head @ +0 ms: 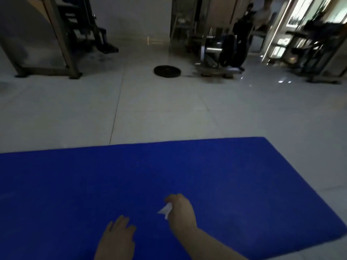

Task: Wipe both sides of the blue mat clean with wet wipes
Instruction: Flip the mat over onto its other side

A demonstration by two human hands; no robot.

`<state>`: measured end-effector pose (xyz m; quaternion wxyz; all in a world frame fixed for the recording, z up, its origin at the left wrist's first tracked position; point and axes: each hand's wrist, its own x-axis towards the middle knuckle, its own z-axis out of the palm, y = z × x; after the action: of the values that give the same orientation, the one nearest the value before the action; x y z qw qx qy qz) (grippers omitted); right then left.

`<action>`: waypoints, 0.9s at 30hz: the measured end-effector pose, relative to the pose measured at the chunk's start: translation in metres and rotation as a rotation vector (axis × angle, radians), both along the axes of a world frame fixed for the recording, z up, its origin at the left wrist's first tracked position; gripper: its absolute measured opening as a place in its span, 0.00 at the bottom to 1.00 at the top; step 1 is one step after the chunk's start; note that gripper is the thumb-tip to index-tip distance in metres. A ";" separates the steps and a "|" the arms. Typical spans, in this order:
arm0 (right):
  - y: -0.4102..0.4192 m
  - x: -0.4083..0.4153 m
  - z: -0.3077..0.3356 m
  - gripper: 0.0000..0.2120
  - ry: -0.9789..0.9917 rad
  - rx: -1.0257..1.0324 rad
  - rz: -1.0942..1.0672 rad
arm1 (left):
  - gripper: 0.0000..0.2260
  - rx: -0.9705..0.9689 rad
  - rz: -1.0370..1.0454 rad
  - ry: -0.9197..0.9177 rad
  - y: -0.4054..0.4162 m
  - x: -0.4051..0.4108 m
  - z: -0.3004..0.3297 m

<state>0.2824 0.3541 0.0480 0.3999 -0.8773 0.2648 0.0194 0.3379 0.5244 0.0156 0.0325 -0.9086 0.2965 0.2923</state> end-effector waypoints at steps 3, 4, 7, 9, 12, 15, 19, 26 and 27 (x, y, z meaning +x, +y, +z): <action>0.000 -0.019 -0.028 0.15 0.075 -0.135 0.074 | 0.19 0.003 0.020 -0.074 0.009 -0.013 -0.009; 0.000 -0.030 -0.026 0.14 0.123 -0.146 0.099 | 0.17 -0.020 0.047 -0.090 0.009 -0.017 -0.008; -0.016 -0.048 -0.003 0.09 0.267 -0.221 0.094 | 0.15 -0.101 0.045 -0.133 0.003 -0.032 0.001; -0.027 -0.050 0.024 0.09 0.260 -0.229 0.002 | 0.16 -0.147 0.004 -0.156 0.004 -0.042 0.011; -0.023 -0.048 0.054 0.13 0.230 -0.160 -0.113 | 0.17 -0.215 0.011 -0.194 0.012 -0.045 0.035; -0.003 -0.058 0.061 0.15 0.240 -0.246 -0.055 | 0.17 -0.204 0.020 -0.194 0.025 -0.043 0.042; 0.012 -0.062 0.046 0.11 0.260 -0.436 0.083 | 0.16 -0.222 0.030 -0.179 0.028 -0.040 0.037; 0.025 -0.016 -0.001 0.06 0.318 -0.483 0.296 | 0.19 -0.153 0.071 -0.137 0.039 -0.013 0.015; 0.027 -0.009 -0.010 0.08 0.359 -0.491 0.327 | 0.19 -0.138 0.076 -0.137 0.043 -0.009 0.010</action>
<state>0.2738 0.3806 0.0383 0.1156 -0.9608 0.1836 0.1729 0.3293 0.5669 0.0253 -0.0210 -0.9371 0.2784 0.2096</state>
